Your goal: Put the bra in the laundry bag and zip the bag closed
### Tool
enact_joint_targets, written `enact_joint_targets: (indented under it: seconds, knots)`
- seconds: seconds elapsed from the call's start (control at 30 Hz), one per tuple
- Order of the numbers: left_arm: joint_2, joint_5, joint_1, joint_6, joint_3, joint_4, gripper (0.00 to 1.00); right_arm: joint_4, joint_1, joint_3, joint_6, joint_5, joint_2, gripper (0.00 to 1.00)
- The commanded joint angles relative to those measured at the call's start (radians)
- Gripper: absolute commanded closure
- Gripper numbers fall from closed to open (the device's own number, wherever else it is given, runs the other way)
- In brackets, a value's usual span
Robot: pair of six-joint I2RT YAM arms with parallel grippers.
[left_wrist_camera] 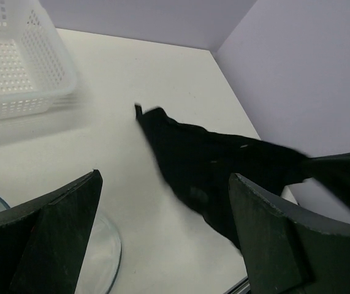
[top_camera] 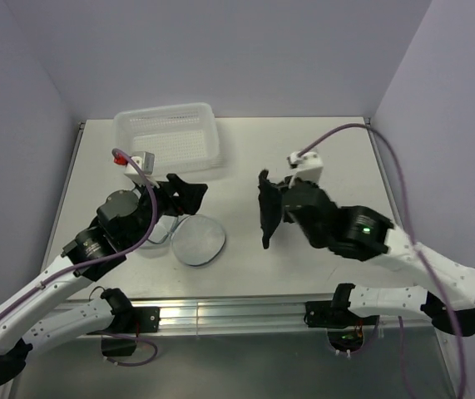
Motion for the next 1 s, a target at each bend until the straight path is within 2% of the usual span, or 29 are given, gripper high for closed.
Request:
enact_joint_targets:
  seconds: [0.0,0.03,0.07,0.17,0.3,0.4,0.5,0.53,0.63,0.67,0.7,0.73,0.83,0.87,0.97]
  knots:
    - [0.02,0.06,-0.004,0.033,0.063,0.049,0.09,-0.268,0.097,0.183,0.043,0.11,-0.082,1.0]
    - [0.028,0.075,-0.004,0.033,0.074,0.046,0.09,-0.314,0.122,0.231,0.033,0.107,-0.105,1.0]
    - [0.039,0.092,-0.004,0.037,0.085,0.05,0.09,-0.323,0.14,0.321,0.013,0.096,-0.114,1.0]
    - [0.048,0.121,-0.004,0.036,0.091,0.073,0.09,-0.316,0.154,0.447,-0.089,0.027,-0.131,1.0]
    - [0.043,0.123,-0.004,0.013,0.071,0.095,0.09,-0.213,0.151,0.475,-0.208,-0.069,-0.192,1.0]
    - [0.048,0.098,-0.004,0.002,0.051,0.101,0.1,-0.078,0.124,0.374,-0.267,-0.119,-0.234,1.0]
    - [0.063,0.109,-0.004,-0.018,0.033,0.118,0.1,0.029,-0.092,0.227,-0.276,-0.323,-0.225,1.0]
    - [0.073,0.113,-0.004,-0.022,0.024,0.124,0.11,0.128,-0.226,0.105,-0.282,-0.452,-0.225,1.0]
    - [0.079,0.12,-0.005,-0.036,-0.005,0.144,0.11,0.317,-0.414,-0.107,-0.3,-0.555,-0.18,1.0]
    - [0.08,0.114,-0.005,-0.042,-0.015,0.15,0.12,0.372,-0.524,-0.147,-0.293,-0.624,-0.16,1.0]
    - [0.085,0.11,-0.005,-0.05,-0.024,0.165,0.12,0.485,-0.566,-0.208,-0.288,-0.642,-0.104,1.0]
    - [0.095,0.11,-0.005,-0.055,-0.042,0.176,0.12,0.535,-0.635,-0.227,-0.287,-0.695,-0.069,1.0]
    - [0.146,0.103,-0.007,-0.059,-0.055,0.199,0.13,0.641,-0.692,-0.176,-0.297,-0.662,0.115,1.0]
    - [0.161,0.097,-0.007,-0.059,-0.05,0.22,0.13,0.658,-0.723,-0.146,-0.322,-0.694,0.225,1.0]
    - [0.226,0.107,-0.009,-0.059,-0.042,0.266,0.13,0.68,-0.755,0.007,-0.383,-0.723,0.391,1.0]
